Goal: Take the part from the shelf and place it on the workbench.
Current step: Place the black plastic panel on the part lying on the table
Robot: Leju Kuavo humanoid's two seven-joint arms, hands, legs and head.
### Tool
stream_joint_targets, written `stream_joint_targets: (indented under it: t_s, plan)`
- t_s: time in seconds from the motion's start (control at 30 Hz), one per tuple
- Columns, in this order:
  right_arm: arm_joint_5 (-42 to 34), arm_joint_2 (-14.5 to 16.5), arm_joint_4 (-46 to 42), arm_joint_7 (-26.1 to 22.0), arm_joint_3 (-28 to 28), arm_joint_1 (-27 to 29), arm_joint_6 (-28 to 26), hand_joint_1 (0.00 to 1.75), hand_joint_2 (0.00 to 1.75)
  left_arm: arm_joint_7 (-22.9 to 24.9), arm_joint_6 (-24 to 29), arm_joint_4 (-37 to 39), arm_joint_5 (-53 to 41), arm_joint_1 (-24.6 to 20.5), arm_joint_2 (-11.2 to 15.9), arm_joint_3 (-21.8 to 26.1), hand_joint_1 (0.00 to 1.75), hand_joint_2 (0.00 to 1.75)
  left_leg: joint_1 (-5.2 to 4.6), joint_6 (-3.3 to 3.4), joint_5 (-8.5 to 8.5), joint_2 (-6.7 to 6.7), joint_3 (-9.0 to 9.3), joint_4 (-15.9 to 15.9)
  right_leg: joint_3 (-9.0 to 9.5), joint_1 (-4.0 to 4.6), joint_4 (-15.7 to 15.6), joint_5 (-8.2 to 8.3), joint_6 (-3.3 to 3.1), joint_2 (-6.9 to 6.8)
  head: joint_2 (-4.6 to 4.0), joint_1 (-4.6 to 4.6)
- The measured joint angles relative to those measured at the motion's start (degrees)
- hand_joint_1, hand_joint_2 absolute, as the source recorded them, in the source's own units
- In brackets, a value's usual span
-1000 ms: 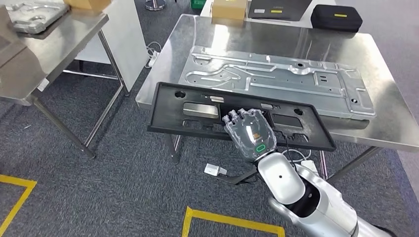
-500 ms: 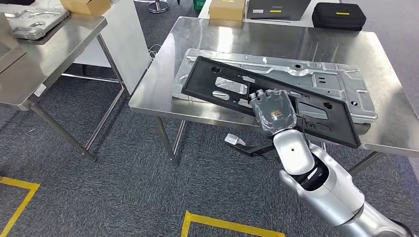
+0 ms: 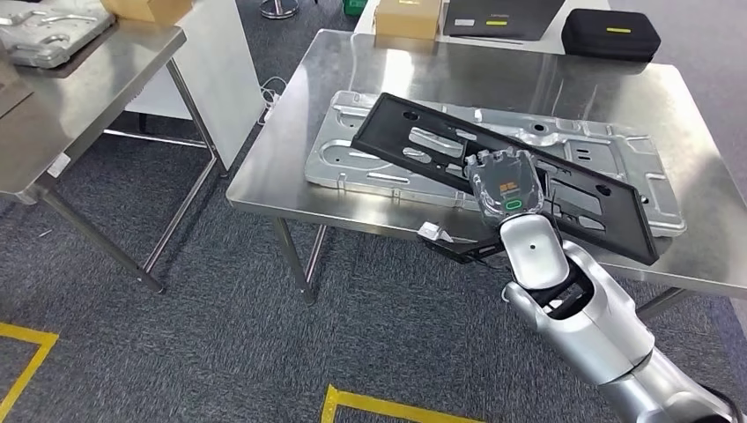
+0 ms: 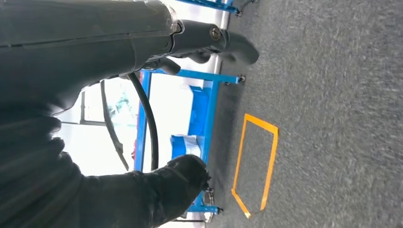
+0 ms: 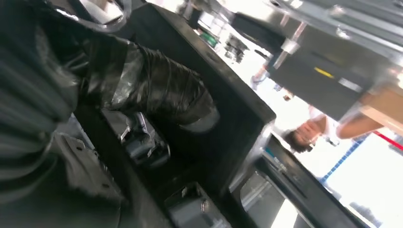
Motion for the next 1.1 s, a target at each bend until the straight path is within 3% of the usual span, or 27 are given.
stream_joint_targets:
  t_s: [0.1,0.2,0.23,0.27,0.33,0.4,0.47,0.53,0.57,0.63,0.7,0.73,0.77,0.8,0.87,0.93,1.03,1.1]
  plan:
    - [0.0,-0.1,0.3,0.0,-0.1,0.0,0.3,1.75,1.75,0.0,0.0,-0.1,0.0,0.2,0.0,-0.2,0.0,1.75,0.31,0.5,0.28,-0.05,1.35,-0.8,-0.1,0.08,2.1,0.65,0.51,0.06,-0.01,0.04]
    - [0.0,-0.1,0.9,0.0,-0.2,-0.4,0.7,1.75,1.75,0.0,0.0,-0.2,0.0,-0.1,-0.1,-0.6,0.0,1.75,0.67,0.96,-0.92,-0.1,3.63,-1.5,-7.48,-0.47,12.1,-3.7,1.77,0.18,-0.01,0.07]
    - [0.0,-0.1,1.0,0.0,-0.2,-0.3,0.8,1.75,1.75,0.0,0.0,-0.2,0.0,-0.2,-0.2,-0.6,0.0,1.75,0.68,0.93,-1.51,-0.2,4.12,-1.4,-9.74,-0.69,13.7,-4.5,2.07,0.19,-0.01,0.06]
    - [0.0,-0.1,1.1,-0.1,-0.2,-0.3,0.8,1.75,1.75,0.0,0.0,-0.2,0.0,-0.2,-0.2,-0.6,0.0,1.75,0.71,0.77,-2.02,-0.27,4.64,-1.3,-10.04,-0.86,12.2,-3.39,2.22,0.17,-0.01,0.06]
    - [0.0,-0.1,1.2,-0.3,-0.2,-0.2,0.8,1.75,1.75,0.0,0.0,-0.2,0.0,-0.1,-0.2,-0.6,0.0,1.75,0.75,0.34,-3.16,-0.34,5.74,-1.0,-8.87,-1.13,6.1,1.77,2.26,0.15,-0.01,0.06]
    - [0.0,-0.1,1.4,-0.6,0.0,-0.1,0.8,1.75,1.75,0.0,0.0,-0.2,0.0,-0.2,-0.2,-0.6,0.0,1.75,0.75,-0.33,-4.13,-0.43,6.29,-0.6,-8.07,-0.82,1.9,4.46,1.82,0.03,-0.01,0.14]
    - [0.0,-0.1,1.5,-0.9,0.2,0.0,0.8,1.75,1.75,0.0,0.0,-0.3,0.0,-0.3,-0.2,-0.7,0.0,1.75,0.71,-1.15,-4.65,-0.47,6.59,-0.1,-7.84,-0.44,1.3,4.37,0.81,-0.03,0.01,0.18]
    - [0.0,0.1,1.5,-1.1,0.4,-0.1,0.7,1.75,1.75,0.0,0.1,-0.3,0.0,-0.3,-0.3,-0.7,0.0,1.75,0.8,-1.76,-5.05,-0.35,6.5,1.1,-6.91,-0.58,1.1,4.77,-0.13,0.01,0.01,0.16]
    - [0.0,0.2,1.5,-1.1,0.4,-0.3,0.7,1.75,1.75,0.0,0.1,-0.3,0.0,-0.4,-0.3,-0.7,0.0,1.75,0.89,-1.99,-5.34,-0.23,5.62,2.8,-6.43,-0.66,0.9,4.62,-0.5,-0.03,0.01,0.14]
    - [0.0,0.5,1.5,-1.3,0.4,-0.5,0.7,1.75,1.75,0.0,0.1,-0.3,0.0,-0.5,-0.3,-0.7,0.0,1.75,1.13,-2.48,-6.86,0.01,1.78,9.2,-5.54,-0.73,0.6,4.13,-1.04,-0.05,-0.01,0.12]
    - [0.0,0.8,1.5,-1.6,0.7,-0.3,0.6,1.75,1.75,0.0,0.2,-0.3,0.0,-0.4,-0.3,-0.7,0.0,1.75,1.27,-2.83,-9.28,0.13,-2.92,15.1,-4.59,-0.73,0.5,3.31,-1.19,-0.02,-0.01,0.1]
    - [0.0,0.9,1.6,-1.7,0.9,-0.1,0.6,1.75,1.75,0.0,0.2,-0.3,0.0,-0.4,-0.3,-0.7,0.0,1.75,1.32,-2.86,-9.8,0.15,-4.38,16.1,-3.98,-0.75,0.5,2.81,-1.15,0.01,0.0,0.1]
    - [0.0,1.0,1.6,-1.8,1.1,0.0,0.6,1.75,1.75,0.0,0.2,-0.3,0.0,-0.4,-0.3,-0.7,0.0,1.75,1.35,-2.79,-9.3,0.16,-4.92,15.1,-3.28,-0.77,0.5,2.27,-1.07,0.04,0.0,0.1]
    - [0.0,1.1,1.6,-1.8,1.3,0.1,0.6,1.75,1.75,0.0,0.2,-0.3,0.0,-0.4,-0.3,-0.7,0.0,1.75,1.36,-2.66,-7.51,0.18,-4.59,12.4,-2.53,-0.8,0.5,1.71,-0.94,0.05,-0.01,0.11]
    - [0.0,1.4,1.7,-1.9,1.5,0.1,0.7,1.75,1.75,0.0,0.2,-0.3,0.0,-0.3,-0.3,-0.7,0.0,1.75,1.22,-2.26,-2.08,0.25,-2.88,5.1,-1.29,-0.8,0.4,0.6,-0.53,0.11,-0.01,0.13]
    - [0.0,1.7,1.7,-2.1,1.6,0.1,0.8,1.75,1.75,0.0,0.3,-0.3,0.0,-0.2,-0.3,-0.7,0.0,1.75,0.93,-1.7,0.54,0.24,-1.75,1.1,-0.41,-0.67,0.3,-0.25,0.2,0.25,-0.01,0.13]
    - [0.0,1.8,1.7,-2.3,1.7,0.2,0.8,1.75,1.75,0.1,0.3,-0.3,0.0,-0.2,-0.4,-0.7,0.0,1.75,1.04,-0.64,0.71,0.1,-0.13,-0.2,0.34,-0.5,1.2,0.04,1.29,0.32,0.0,0.15]
    - [0.0,1.8,1.7,-2.3,1.7,0.0,0.8,1.75,1.75,0.1,0.4,-0.3,0.0,-0.3,-0.5,-0.7,0.0,1.75,1.19,-0.04,0.53,0.08,1.3,-0.8,-1.54,-0.58,5.0,-0.51,1.65,0.27,0.0,0.17]
